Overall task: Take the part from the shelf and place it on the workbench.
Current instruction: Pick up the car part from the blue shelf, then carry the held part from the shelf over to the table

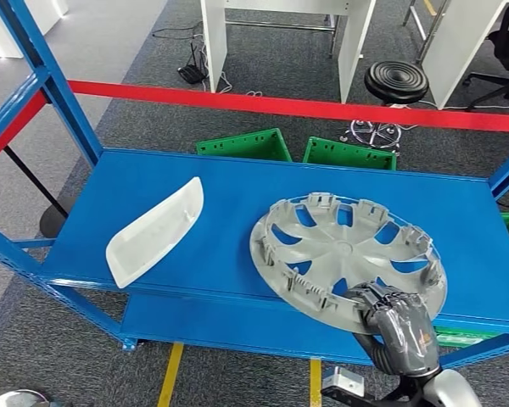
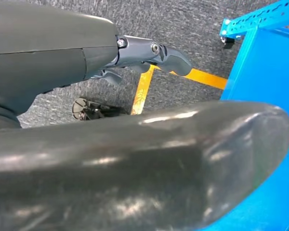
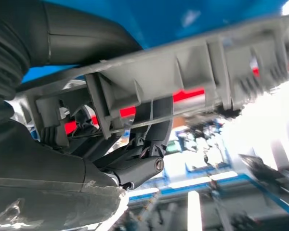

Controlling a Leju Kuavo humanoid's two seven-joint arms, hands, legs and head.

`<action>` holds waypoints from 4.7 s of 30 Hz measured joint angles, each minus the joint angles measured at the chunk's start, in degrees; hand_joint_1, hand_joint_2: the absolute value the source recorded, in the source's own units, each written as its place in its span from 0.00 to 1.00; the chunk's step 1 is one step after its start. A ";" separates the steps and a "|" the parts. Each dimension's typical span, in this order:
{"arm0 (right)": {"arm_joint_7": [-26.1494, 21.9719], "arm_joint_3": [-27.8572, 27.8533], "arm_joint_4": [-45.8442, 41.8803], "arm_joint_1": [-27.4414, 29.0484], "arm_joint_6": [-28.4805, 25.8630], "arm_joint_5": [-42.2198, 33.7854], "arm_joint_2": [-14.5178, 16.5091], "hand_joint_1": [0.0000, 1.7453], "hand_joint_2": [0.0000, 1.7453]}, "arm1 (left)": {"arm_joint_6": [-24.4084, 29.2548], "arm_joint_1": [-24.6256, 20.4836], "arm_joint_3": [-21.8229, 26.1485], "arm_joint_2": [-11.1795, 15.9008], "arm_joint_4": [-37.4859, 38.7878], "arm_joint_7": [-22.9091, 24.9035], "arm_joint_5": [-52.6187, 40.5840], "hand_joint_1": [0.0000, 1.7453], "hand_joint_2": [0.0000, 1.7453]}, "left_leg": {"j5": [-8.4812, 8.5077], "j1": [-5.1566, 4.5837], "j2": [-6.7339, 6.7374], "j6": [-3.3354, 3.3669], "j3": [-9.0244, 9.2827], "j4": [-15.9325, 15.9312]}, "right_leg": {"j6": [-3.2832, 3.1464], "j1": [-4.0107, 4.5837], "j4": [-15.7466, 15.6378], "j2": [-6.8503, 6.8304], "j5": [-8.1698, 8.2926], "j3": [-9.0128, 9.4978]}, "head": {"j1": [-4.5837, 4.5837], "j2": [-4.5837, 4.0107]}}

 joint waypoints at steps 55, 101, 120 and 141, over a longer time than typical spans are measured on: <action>-30.02 -11.31 -6.07 7.84 5.33 -50.52 9.73 1.00 1.00 | 2.94 3.98 -9.93 -0.01 -6.84 0.90 -1.34 0.00 1.00 | 2.08 -0.70 4.71 -0.34 -0.38 -0.86 | -0.75 -0.05 -0.08 -2.29 -1.83 1.89 | 0.09 0.00; -30.03 -13.09 -5.63 6.98 5.45 -57.16 12.11 1.00 1.00 | 0.51 2.47 -9.82 0.01 -5.35 0.26 -4.43 0.00 1.00 | -3.00 -0.79 -3.02 1.11 6.96 -3.89 | 0.02 0.20 -1.85 5.99 6.72 -5.03 | -0.17 0.00; -29.83 -13.10 -5.39 6.71 5.30 -57.82 12.20 1.00 1.00 | 0.38 2.38 -9.55 0.01 -4.97 0.71 -5.20 0.00 1.00 | -4.20 -0.48 1.96 -0.81 -4.10 5.39 | -2.12 0.68 -3.81 -0.81 -0.08 3.34 | 0.21 0.00; -26.43 -6.37 0.66 -2.96 13.99 -61.21 12.86 1.00 1.00 | 22.23 -28.82 -33.56 17.75 3.34 16.36 39.89 0.00 1.00 | 1.79 -1.00 4.21 2.02 0.45 -2.88 | 0.71 0.68 7.50 -1.55 0.55 -4.56 | 0.83 0.00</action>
